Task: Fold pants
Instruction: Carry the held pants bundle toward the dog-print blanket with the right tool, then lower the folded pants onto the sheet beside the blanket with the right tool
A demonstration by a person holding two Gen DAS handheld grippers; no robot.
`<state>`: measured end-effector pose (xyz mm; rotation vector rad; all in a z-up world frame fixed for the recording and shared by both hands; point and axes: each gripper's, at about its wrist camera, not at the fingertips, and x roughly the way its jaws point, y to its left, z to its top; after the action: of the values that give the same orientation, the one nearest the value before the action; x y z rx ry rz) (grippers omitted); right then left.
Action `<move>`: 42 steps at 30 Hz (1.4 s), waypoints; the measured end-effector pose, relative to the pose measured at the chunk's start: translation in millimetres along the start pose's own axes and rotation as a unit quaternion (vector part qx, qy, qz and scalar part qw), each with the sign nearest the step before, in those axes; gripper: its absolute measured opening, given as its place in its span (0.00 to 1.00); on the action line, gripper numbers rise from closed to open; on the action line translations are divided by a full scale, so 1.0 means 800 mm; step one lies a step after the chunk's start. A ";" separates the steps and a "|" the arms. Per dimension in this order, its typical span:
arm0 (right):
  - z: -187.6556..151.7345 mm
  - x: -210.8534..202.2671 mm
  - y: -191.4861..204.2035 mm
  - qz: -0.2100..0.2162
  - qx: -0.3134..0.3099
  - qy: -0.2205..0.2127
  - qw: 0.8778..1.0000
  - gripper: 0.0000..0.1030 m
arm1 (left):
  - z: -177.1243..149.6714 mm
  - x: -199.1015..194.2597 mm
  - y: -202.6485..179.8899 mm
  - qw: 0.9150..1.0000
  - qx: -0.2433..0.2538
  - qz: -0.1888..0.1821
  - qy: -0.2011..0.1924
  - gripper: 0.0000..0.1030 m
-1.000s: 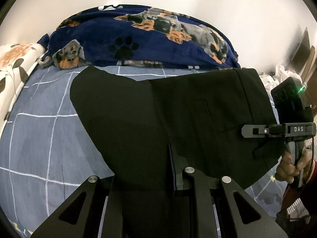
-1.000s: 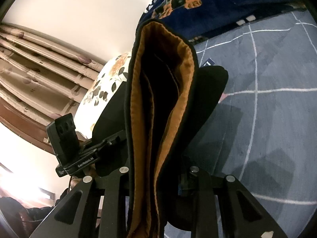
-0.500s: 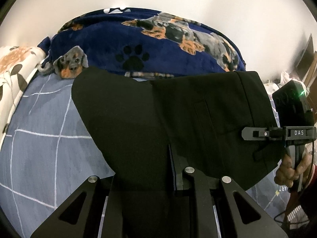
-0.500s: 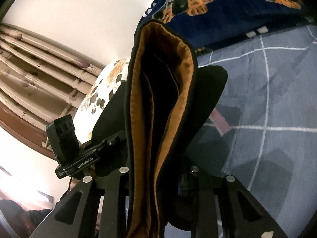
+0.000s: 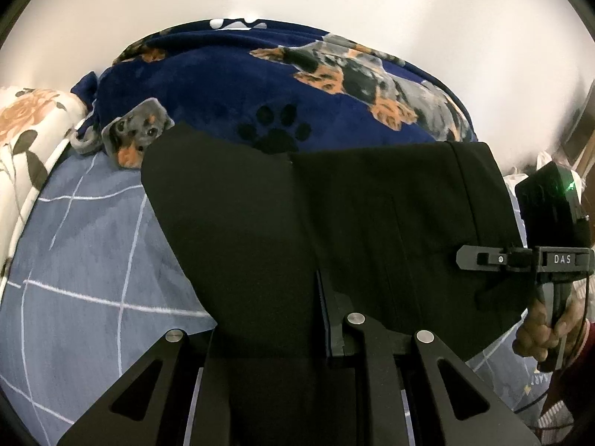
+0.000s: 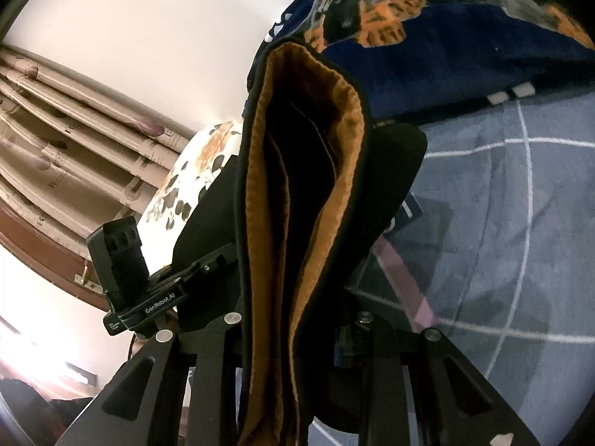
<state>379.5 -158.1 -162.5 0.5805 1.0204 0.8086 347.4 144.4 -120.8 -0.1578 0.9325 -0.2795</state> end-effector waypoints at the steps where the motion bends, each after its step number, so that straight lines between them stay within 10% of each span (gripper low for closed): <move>1: 0.000 0.000 0.000 0.000 0.000 -0.001 1.000 0.23 | 0.003 0.002 0.002 1.000 0.000 0.001 -0.001 0.17; 22: -0.018 0.000 -0.027 -0.029 0.026 -0.015 0.999 0.23 | 0.007 0.057 0.051 0.999 -0.034 0.018 0.004 0.20; 42: -0.017 0.019 -0.039 -0.100 0.023 -0.032 0.994 0.32 | -0.021 0.064 0.071 0.996 -0.053 0.074 -0.020 0.68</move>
<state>381.2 -163.3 -199.6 0.5295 1.0222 0.5877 372.0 182.4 -184.7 -0.1906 0.9153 -0.0896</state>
